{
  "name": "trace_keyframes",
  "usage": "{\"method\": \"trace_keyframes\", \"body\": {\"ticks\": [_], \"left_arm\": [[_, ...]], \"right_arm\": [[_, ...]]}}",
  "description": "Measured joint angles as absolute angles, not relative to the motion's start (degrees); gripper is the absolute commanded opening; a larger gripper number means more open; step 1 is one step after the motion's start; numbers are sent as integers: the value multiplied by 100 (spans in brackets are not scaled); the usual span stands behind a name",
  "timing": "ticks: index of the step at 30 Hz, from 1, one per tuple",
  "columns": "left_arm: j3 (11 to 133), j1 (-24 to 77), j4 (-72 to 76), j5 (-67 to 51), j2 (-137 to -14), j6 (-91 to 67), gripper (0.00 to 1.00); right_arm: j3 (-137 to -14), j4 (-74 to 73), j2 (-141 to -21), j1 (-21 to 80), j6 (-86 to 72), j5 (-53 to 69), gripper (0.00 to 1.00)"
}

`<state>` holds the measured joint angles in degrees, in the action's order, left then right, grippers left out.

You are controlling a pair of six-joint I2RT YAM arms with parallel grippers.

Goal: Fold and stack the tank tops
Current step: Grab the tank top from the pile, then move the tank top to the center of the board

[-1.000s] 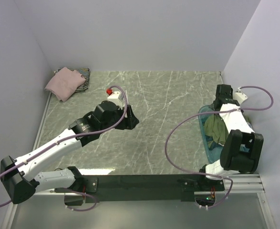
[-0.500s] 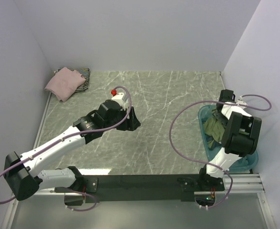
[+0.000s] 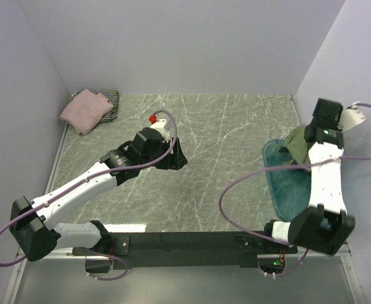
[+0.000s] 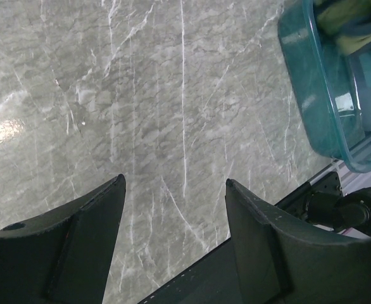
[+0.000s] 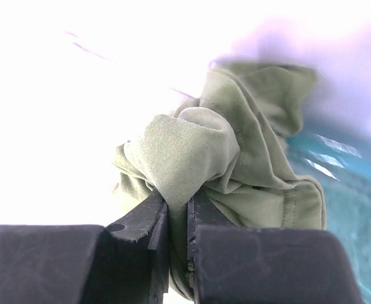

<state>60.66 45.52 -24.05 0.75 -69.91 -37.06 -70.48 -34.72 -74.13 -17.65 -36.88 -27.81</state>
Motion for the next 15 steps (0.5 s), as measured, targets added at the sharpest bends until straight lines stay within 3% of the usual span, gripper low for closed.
{"method": "trace_keyframes", "body": {"ticks": [7,15], "left_arm": [[6160,4501,-2486,158,-6982,-3708,70],[6254,3726,-2724,460,-6359,-3774,70]], "right_arm": [[-8302,-3699,-6407,-1127,-3376,-2458,0],[-10676,-3896,-7247,1909,-3072,-2694,0]]}}
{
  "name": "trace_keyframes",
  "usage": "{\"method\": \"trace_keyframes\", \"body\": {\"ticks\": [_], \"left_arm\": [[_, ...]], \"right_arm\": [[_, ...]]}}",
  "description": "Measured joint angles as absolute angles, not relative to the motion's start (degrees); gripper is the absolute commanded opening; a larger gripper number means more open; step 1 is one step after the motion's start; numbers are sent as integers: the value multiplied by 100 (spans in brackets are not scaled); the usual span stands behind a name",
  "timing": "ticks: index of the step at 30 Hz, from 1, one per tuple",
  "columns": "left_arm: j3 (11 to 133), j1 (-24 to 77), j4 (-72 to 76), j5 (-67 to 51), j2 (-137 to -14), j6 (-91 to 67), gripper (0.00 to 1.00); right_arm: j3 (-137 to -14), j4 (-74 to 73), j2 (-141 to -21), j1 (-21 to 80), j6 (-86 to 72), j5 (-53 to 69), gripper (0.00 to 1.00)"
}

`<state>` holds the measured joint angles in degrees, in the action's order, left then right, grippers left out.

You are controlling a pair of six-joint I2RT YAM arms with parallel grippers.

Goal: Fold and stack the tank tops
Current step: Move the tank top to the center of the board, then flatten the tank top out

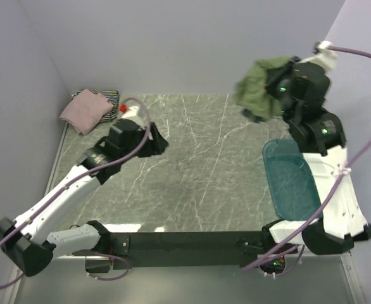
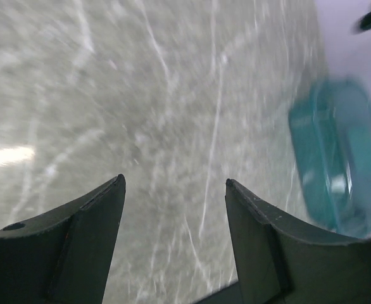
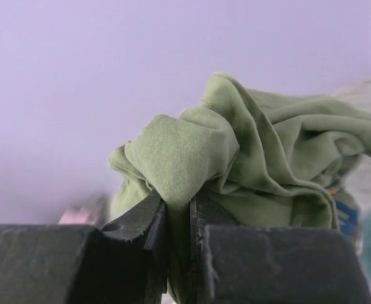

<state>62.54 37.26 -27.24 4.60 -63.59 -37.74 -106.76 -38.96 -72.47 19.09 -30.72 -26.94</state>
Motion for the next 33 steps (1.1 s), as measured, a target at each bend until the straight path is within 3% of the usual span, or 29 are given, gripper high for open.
{"method": "trace_keyframes", "body": {"ticks": [6,10,12,13,16,19,24,33], "left_arm": [[6523,2825,-2923,854,-5708,-3909,72],[6582,2497,-3011,1044,-5419,-4005,72],[6560,2394,-3020,1039,-5371,-4047,72],[6488,2357,-2947,1031,-5363,-4104,72],[5948,2303,-2711,845,-5367,-4281,72],[5168,2292,-2390,445,-5524,-4532,70],[3846,2296,-1826,-325,-6080,-4982,68],[3516,2790,-976,-777,-6869,-5201,63]], "right_arm": [[-11133,-3924,-8117,3450,-3105,-2842,0],[-10084,-3457,-8152,3924,-3352,-2604,1],[-8997,-3135,-7894,3964,-3514,-2405,18],[-8392,-2943,-7752,3948,-3614,-2314,35],[-6923,-2600,-7546,3892,-3822,-2010,60],[-5933,-2427,-7533,3872,-3931,-1743,70],[-5037,-2368,-7113,3872,-4001,-1658,72],[-4713,-2150,-6466,4375,-4099,-1605,66]]}}
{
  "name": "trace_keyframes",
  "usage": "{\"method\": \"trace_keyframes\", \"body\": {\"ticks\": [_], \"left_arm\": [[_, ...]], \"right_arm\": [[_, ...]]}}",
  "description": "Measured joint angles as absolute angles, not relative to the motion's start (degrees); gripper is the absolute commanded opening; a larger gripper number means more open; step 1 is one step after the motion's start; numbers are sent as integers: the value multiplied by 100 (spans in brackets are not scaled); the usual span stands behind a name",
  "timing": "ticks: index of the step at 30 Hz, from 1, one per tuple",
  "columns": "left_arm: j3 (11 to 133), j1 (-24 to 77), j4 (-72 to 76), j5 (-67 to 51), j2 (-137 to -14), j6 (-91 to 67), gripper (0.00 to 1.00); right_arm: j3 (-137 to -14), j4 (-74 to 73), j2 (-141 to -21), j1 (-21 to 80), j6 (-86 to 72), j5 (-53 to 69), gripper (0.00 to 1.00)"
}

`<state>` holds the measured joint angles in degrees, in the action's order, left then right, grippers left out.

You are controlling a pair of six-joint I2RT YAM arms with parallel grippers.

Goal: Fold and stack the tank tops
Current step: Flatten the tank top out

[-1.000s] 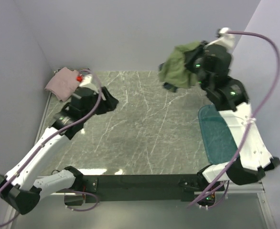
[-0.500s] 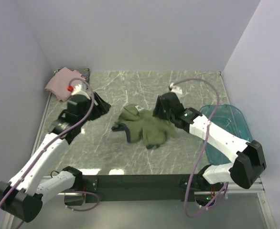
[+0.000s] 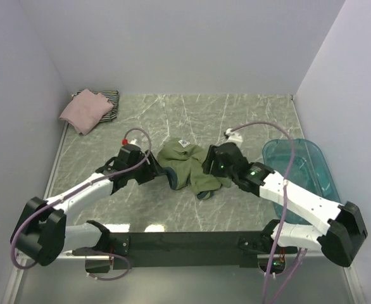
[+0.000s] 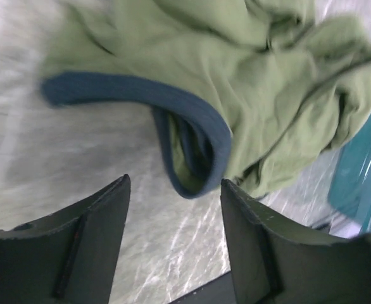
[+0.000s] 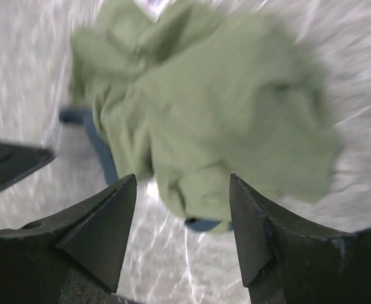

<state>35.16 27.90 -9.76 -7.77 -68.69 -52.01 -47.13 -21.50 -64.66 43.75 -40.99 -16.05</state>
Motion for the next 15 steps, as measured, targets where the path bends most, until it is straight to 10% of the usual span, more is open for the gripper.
{"method": "trace_keyframes", "body": {"ticks": [15], "left_arm": [[3605,3599,279,-1090,-8204,-5341,46]], "right_arm": [[-4685,-1603,-8265,5242,-4130,-1404,61]]}}
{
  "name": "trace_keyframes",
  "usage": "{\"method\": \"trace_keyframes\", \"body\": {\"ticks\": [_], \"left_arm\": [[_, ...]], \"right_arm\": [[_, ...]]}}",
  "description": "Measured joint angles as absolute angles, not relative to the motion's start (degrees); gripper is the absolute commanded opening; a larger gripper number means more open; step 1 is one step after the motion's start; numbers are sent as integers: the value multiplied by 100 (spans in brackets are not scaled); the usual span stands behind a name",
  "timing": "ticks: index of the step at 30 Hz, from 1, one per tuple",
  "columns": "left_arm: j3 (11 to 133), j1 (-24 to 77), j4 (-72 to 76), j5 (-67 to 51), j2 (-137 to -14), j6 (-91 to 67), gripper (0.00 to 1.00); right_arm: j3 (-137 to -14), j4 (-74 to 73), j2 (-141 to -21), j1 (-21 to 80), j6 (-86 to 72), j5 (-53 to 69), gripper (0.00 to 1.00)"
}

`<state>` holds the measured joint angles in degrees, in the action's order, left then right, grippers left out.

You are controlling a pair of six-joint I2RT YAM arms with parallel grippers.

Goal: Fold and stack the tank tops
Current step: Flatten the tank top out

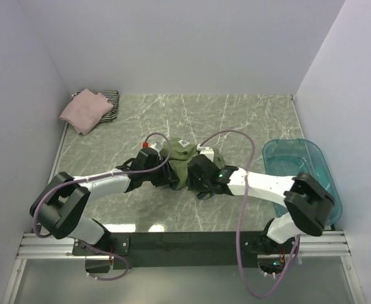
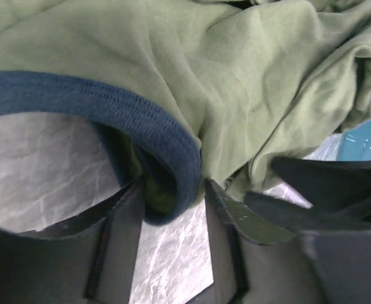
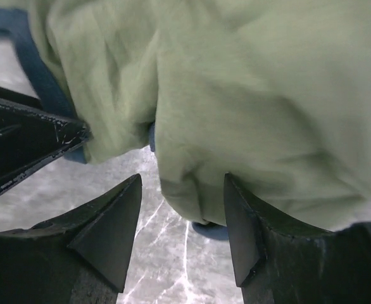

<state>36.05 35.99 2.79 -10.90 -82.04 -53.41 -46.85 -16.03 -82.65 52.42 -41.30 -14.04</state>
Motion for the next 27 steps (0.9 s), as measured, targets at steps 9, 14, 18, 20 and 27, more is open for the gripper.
{"method": "trace_keyframes", "body": {"ticks": [9,14,18,20,27], "left_arm": [[3857,3691,360,-1041,-8624,-5347,10],[4136,3691,307,-969,-8624,-5308,1],[4348,3664,71,-851,-8543,-5264,1],[4416,3575,-183,-799,-8309,-5216,1],[4947,2130,-1203,-631,-6678,-4965,1]], "right_arm": [[-5076,-1916,-8943,5450,-4283,-1811,20],[-5234,-2290,-8700,5428,-4379,-2187,0],[-5262,-2543,-8132,5234,-4383,-2322,0],[-5262,-2659,-7738,4989,-4368,-2340,0],[-5607,-2995,-6340,3636,-4032,-2292,0]]}}
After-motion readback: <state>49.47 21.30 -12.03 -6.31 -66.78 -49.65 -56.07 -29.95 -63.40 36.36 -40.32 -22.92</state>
